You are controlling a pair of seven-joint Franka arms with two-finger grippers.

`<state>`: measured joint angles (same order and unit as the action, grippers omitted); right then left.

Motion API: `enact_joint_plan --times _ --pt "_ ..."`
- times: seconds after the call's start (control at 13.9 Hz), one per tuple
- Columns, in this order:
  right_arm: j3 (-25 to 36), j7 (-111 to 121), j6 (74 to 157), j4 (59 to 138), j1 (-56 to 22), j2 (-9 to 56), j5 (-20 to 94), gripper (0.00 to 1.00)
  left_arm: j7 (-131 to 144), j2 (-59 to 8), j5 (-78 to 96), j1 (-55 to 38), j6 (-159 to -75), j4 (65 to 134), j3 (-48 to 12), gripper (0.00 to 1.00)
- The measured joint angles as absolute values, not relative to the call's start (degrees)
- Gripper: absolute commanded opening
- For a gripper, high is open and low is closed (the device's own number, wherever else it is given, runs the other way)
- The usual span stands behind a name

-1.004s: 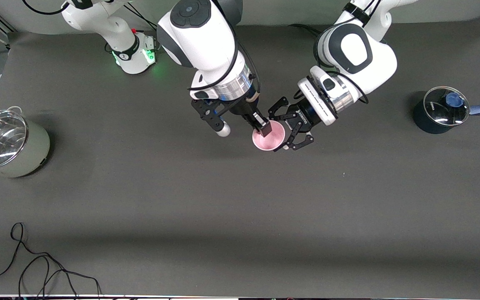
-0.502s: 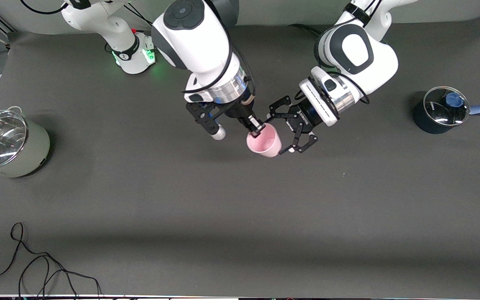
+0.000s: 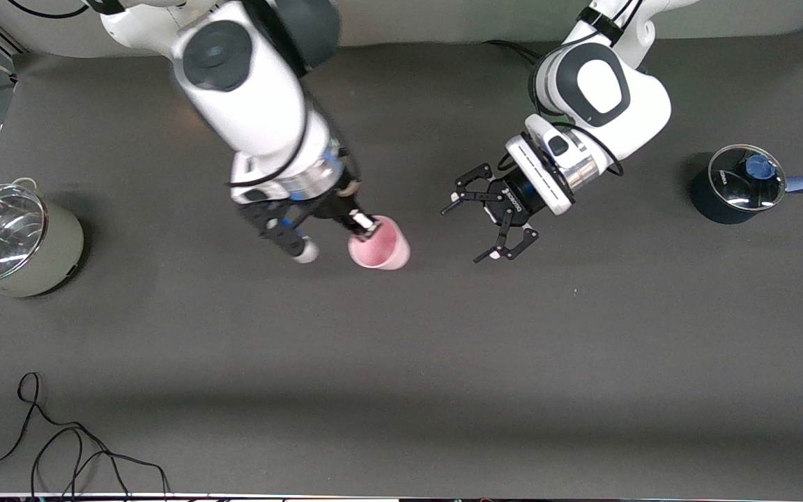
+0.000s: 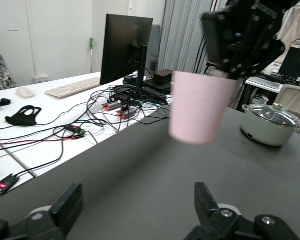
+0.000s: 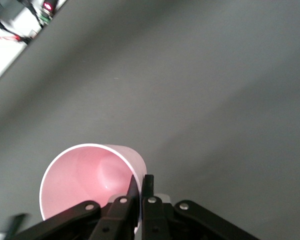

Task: Transfer pink cup from left to right arm
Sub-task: 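Carry the cup with the right gripper while the left gripper withdraws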

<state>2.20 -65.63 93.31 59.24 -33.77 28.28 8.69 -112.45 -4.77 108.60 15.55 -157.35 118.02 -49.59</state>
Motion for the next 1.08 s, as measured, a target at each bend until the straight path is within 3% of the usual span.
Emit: enact_joint_plan --times 0.22,0.43,0.65,0.79,1.08 --pt "2.58 -48.83 86.37 60.86 -27.39 26.23 8.77 0.00 -112.46 -4.88 107.85 20.00 -155.86 119.04 -49.40 0.99" --pt "4.27 -34.08 84.50 66.04 -21.99 23.69 8.56 0.00 -112.49 -5.03 106.84 23.24 -153.65 120.57 -49.30 0.99" --pt "8.14 -23.70 85.61 73.51 -21.58 20.52 7.44 0.00 -112.49 -5.05 105.81 25.46 -150.44 121.77 -49.28 0.99" --pt "9.64 -20.84 90.21 79.77 -21.61 18.21 6.97 0.00 -112.49 -5.07 104.25 27.80 -146.94 123.04 -49.23 0.99" --pt "11.14 -16.80 109.02 98.87 -21.79 12.93 6.10 0.00 -112.48 -5.10 98.72 34.37 -136.99 126.14 -49.07 0.99"
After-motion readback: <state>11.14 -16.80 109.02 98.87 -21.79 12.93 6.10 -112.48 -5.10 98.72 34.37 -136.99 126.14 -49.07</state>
